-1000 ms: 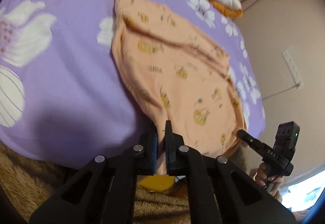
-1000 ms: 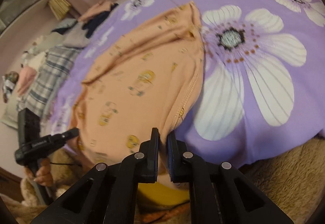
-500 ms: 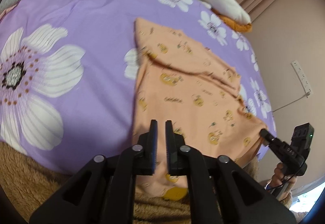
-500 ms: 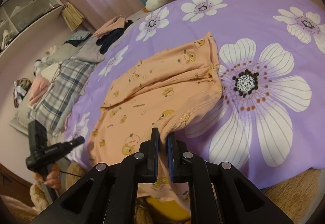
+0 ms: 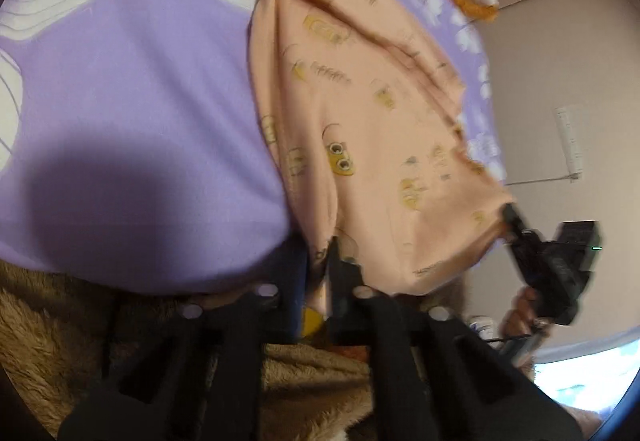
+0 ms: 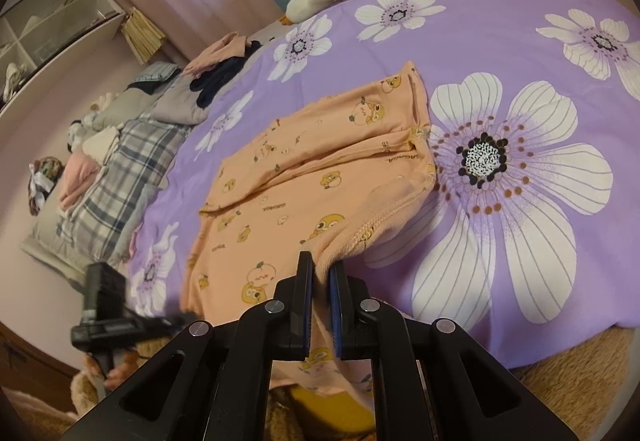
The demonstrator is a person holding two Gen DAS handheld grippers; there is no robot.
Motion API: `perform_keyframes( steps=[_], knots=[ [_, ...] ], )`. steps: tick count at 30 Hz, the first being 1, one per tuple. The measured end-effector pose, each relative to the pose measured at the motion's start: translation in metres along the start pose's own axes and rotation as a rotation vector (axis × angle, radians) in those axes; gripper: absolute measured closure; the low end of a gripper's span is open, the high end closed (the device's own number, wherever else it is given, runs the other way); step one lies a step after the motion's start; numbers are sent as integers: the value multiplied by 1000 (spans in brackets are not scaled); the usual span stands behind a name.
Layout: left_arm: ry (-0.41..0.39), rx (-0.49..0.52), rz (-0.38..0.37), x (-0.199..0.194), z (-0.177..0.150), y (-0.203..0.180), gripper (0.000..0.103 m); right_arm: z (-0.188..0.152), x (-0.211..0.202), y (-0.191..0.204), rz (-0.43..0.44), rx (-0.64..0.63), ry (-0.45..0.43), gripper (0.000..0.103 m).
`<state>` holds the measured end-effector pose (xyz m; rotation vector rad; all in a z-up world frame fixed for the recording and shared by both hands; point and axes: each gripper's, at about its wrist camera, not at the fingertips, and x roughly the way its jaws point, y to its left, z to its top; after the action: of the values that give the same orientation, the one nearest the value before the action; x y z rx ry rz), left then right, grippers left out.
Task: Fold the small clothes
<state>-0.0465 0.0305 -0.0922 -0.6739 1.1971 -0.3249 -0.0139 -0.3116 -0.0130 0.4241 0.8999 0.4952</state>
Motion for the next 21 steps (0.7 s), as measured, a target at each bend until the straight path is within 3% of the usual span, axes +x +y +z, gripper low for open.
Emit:
perform_keyframes(
  steps=[5, 10, 13, 16, 21],
  knots=[
    [-95, 81, 9, -24, 2, -26, 98, 2, -2, -1, 1, 11, -4, 94],
    [-264, 125, -33, -76, 15, -40, 98, 10, -13, -6, 14, 36, -46, 94],
    [-332, 136, -22, -90, 26, -42, 98, 20, -14, -8, 7, 43, -66, 94],
    [-349, 115, -7, -86, 44, -37, 98, 31, -9, -13, 9, 54, -75, 94],
    [-309, 76, 65, -55, 74, -27, 97, 48, 19, -17, -46, 49, -43, 94]
  ],
)
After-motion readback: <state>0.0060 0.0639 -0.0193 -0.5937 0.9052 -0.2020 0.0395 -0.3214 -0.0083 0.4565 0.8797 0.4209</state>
